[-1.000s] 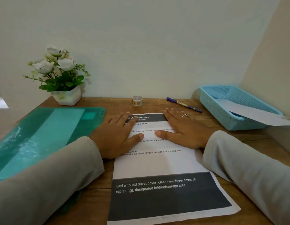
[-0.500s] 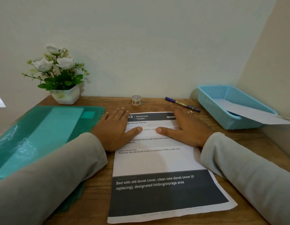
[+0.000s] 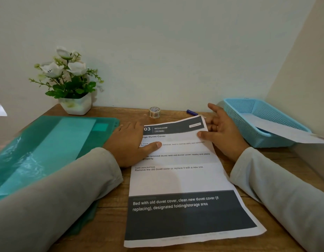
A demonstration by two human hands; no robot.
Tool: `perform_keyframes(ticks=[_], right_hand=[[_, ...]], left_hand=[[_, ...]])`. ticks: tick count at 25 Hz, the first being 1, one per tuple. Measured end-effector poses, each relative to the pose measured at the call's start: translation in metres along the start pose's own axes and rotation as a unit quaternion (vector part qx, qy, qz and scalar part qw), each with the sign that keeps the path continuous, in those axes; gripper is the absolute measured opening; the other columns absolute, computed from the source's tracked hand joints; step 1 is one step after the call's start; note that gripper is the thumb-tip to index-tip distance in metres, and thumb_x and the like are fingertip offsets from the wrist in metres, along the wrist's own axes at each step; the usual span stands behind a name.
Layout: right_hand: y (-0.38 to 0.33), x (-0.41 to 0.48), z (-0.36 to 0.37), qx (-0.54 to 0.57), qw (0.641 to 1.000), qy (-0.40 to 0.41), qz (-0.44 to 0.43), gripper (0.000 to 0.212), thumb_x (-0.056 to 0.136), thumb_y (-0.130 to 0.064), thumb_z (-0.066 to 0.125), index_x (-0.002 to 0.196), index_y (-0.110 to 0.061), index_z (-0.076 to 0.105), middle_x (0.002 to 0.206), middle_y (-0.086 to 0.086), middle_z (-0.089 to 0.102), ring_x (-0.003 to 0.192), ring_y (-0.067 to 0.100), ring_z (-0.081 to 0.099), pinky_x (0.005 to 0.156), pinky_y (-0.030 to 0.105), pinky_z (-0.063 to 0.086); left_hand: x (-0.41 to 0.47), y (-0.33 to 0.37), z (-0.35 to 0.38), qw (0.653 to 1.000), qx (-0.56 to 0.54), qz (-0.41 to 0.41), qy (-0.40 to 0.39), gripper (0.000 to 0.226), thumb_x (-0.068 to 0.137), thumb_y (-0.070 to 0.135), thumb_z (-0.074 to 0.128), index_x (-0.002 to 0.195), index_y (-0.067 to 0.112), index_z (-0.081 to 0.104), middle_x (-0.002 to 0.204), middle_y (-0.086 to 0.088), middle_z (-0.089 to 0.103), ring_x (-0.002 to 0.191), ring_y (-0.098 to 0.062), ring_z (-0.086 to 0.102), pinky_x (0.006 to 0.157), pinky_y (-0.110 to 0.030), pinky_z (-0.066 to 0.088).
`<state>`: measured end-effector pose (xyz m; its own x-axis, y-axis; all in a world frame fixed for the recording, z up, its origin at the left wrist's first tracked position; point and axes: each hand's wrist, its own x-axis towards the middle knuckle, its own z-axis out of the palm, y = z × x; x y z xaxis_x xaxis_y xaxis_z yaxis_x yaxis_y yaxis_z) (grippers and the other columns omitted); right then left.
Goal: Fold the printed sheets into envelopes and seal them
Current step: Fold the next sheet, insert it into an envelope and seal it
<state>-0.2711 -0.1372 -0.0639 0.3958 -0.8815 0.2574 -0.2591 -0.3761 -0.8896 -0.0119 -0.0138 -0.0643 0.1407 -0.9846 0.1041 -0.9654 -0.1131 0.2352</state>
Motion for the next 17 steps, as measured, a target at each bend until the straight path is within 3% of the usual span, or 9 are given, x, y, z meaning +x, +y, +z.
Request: perform_keyframes(ticks=[2, 5, 7, 10, 12, 15, 17], right_hand=[[0.001, -0.001, 0.0, 0.014, 1.0, 0.002, -0.007, 0.082, 0.084, 0.012, 0.074, 0.152, -0.02, 0.042, 0.102, 0.002, 0.077, 0.095, 0.016, 0.075, 0.086, 0.032, 0.06], [-0.006, -0.005, 0.001, -0.016, 0.999, 0.011, -0.038, 0.051, 0.087, 0.008, 0.072, 0.13, -0.018, 0.063, 0.103, -0.008, 0.076, 0.096, 0.004, 0.072, 0.087, 0.021, 0.058], [-0.009, -0.007, 0.002, -0.042, 0.997, 0.035, -0.063, 0.034, 0.089, 0.005, 0.072, 0.115, -0.016, 0.07, 0.096, -0.013, 0.072, 0.086, -0.004, 0.067, 0.083, 0.015, 0.055], [-0.008, -0.007, 0.004, -0.084, 0.99, 0.067, -0.089, 0.028, 0.091, 0.0, 0.071, 0.098, -0.027, 0.071, 0.089, -0.012, 0.069, 0.084, 0.007, 0.064, 0.084, 0.025, 0.053], [-0.008, -0.007, 0.006, -0.121, 0.983, 0.071, -0.115, 0.03, 0.091, -0.002, 0.071, 0.099, -0.031, 0.068, 0.093, -0.013, 0.068, 0.087, 0.011, 0.063, 0.084, 0.029, 0.054], [-0.012, -0.011, 0.006, -0.189, 0.961, 0.069, -0.189, 0.029, 0.089, -0.006, 0.072, 0.112, -0.022, 0.067, 0.1, -0.011, 0.064, 0.089, 0.006, 0.058, 0.083, 0.026, 0.048], [-0.013, -0.011, 0.007, -0.238, 0.938, 0.072, -0.243, 0.025, 0.09, -0.009, 0.069, 0.114, -0.015, 0.067, 0.104, -0.003, 0.067, 0.093, 0.014, 0.06, 0.083, 0.032, 0.049]], left_hand=[[-0.001, 0.0, -0.002, 0.999, -0.041, 0.002, 0.033, 0.101, 0.083, 0.077, 0.049, 0.157, 0.028, 0.001, 0.157, -0.003, 0.032, 0.139, -0.025, 0.037, 0.115, -0.05, 0.033], [-0.002, -0.001, -0.004, 0.991, -0.093, 0.024, 0.093, 0.105, 0.079, 0.069, 0.064, 0.157, 0.029, 0.006, 0.154, 0.0, 0.034, 0.137, -0.021, 0.035, 0.113, -0.049, 0.036], [-0.003, -0.002, -0.004, 0.984, -0.099, 0.04, 0.14, 0.104, 0.078, 0.062, 0.071, 0.157, 0.029, 0.011, 0.151, 0.001, 0.035, 0.135, -0.02, 0.035, 0.112, -0.046, 0.037], [-0.002, -0.003, -0.006, 0.973, -0.093, 0.057, 0.205, 0.096, 0.081, 0.046, 0.076, 0.156, 0.03, 0.017, 0.138, 0.001, 0.044, 0.124, -0.018, 0.043, 0.107, -0.042, 0.042], [-0.002, -0.002, -0.006, 0.963, -0.076, 0.069, 0.249, 0.086, 0.085, 0.036, 0.074, 0.154, 0.029, 0.023, 0.13, 0.001, 0.05, 0.116, -0.017, 0.048, 0.101, -0.041, 0.045], [-0.004, 0.001, -0.01, 0.949, -0.03, 0.103, 0.295, 0.068, 0.088, 0.027, 0.07, 0.148, 0.026, 0.038, 0.119, 0.002, 0.057, 0.107, -0.018, 0.05, 0.093, -0.039, 0.043], [-0.005, 0.003, -0.013, 0.942, 0.003, 0.128, 0.311, 0.049, 0.089, 0.025, 0.069, 0.135, 0.025, 0.053, 0.11, 0.003, 0.06, 0.101, -0.02, 0.052, 0.087, -0.037, 0.039]])
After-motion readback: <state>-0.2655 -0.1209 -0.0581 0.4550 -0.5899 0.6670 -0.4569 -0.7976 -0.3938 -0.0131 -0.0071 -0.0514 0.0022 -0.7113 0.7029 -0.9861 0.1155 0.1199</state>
